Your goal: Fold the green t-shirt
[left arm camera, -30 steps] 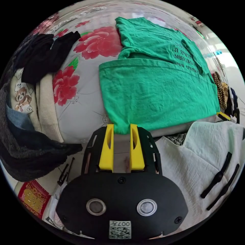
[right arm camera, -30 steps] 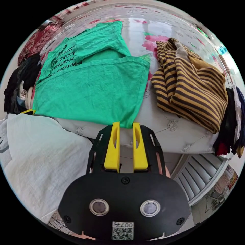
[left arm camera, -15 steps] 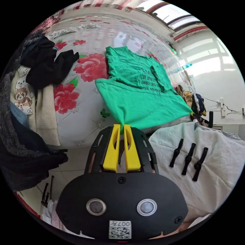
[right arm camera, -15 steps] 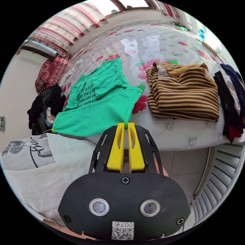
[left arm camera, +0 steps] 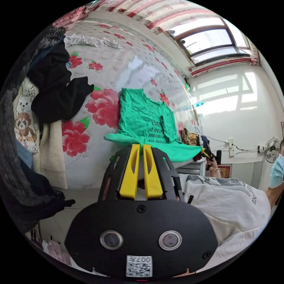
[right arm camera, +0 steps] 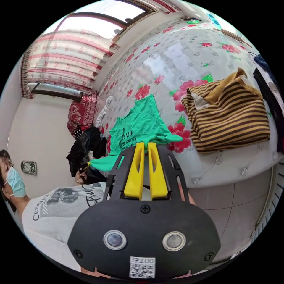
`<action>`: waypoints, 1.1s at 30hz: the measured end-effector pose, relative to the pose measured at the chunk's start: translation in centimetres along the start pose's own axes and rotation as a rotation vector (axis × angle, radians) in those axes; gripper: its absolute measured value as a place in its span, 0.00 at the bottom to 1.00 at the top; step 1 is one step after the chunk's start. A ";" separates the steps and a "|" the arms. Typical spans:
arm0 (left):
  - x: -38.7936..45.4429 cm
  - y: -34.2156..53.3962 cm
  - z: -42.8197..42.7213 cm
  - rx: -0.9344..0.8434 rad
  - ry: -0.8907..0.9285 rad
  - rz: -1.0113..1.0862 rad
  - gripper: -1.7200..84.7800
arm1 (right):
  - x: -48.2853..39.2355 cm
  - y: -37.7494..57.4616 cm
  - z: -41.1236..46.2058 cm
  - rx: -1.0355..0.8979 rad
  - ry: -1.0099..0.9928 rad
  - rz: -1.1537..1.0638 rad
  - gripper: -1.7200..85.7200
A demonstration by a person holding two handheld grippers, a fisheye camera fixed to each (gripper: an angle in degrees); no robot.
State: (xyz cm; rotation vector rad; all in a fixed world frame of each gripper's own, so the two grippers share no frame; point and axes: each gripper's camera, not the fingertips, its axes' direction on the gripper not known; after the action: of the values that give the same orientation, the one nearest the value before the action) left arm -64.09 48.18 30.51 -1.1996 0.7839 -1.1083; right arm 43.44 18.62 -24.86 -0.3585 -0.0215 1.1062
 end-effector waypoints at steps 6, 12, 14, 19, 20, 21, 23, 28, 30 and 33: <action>-0.6 -15.1 2.9 0.128 -0.038 -0.096 0.03 | -3.9 -11.9 4.1 0.129 0.128 -0.054 0.03; -2.3 -19.0 6.1 0.115 -0.133 -0.177 0.13 | -5.0 -15.5 9.9 0.155 0.357 -0.077 0.06; -3.3 -17.3 6.7 0.105 -0.124 -0.161 0.13 | -3.4 -13.4 10.6 0.132 0.295 -0.098 0.07; -5.8 -10.1 9.9 -0.024 -0.118 -0.180 0.12 | 3.8 -7.3 12.1 0.078 0.148 0.124 0.09; -5.9 -9.4 10.1 -0.025 -0.108 -0.193 0.12 | 5.4 -6.2 12.6 0.078 0.099 0.198 0.10; -6.3 -8.2 10.2 -0.015 -0.082 -0.223 0.12 | 6.1 -5.7 12.8 0.083 0.071 0.238 0.10; -7.0 -7.0 10.2 0.009 -0.026 -0.277 0.12 | 7.8 -4.6 13.6 0.135 -0.051 0.358 0.11; -9.9 -7.0 10.3 0.059 0.111 -0.380 0.12 | 8.9 -6.3 15.8 0.155 -0.162 0.483 0.10; -10.7 -7.2 10.3 0.060 0.103 -0.401 0.12 | 9.1 -7.1 16.5 0.144 -0.157 0.541 0.09; -12.0 -7.1 10.2 0.062 0.120 -0.428 0.11 | 8.0 -8.5 16.5 0.148 -0.091 0.586 0.06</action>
State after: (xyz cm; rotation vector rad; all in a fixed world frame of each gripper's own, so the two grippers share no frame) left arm -60.02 62.78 38.68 -1.2913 0.5900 -1.5557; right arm 51.31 26.78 -8.12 -0.1811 0.0905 1.6932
